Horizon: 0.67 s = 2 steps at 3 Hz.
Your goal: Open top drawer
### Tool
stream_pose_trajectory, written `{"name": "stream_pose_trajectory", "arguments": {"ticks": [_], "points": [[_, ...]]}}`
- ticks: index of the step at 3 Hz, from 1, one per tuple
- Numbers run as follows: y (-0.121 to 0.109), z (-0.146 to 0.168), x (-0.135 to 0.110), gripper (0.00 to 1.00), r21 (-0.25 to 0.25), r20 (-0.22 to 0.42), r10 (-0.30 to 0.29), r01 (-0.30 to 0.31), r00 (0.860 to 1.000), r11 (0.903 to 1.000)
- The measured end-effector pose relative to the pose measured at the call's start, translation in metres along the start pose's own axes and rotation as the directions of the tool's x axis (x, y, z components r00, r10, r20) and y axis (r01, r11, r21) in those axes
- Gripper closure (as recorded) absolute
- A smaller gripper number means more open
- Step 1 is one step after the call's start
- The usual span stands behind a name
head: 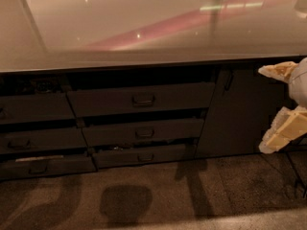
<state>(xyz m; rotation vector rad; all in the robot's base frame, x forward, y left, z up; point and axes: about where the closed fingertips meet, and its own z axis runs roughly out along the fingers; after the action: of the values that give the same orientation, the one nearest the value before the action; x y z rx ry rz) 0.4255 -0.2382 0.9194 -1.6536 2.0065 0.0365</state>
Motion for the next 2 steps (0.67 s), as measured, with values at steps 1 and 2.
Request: {"name": "stream_pose_trajectory", "arguments": {"ticks": [1,2], "points": [[0.0,0.0,0.0,0.0,0.0,0.0,0.0,0.0,1.0,1.0],[-0.01,0.033,0.017,0.0,-0.04,-0.061,0.049,-0.051,0.997,0.9979]]}}
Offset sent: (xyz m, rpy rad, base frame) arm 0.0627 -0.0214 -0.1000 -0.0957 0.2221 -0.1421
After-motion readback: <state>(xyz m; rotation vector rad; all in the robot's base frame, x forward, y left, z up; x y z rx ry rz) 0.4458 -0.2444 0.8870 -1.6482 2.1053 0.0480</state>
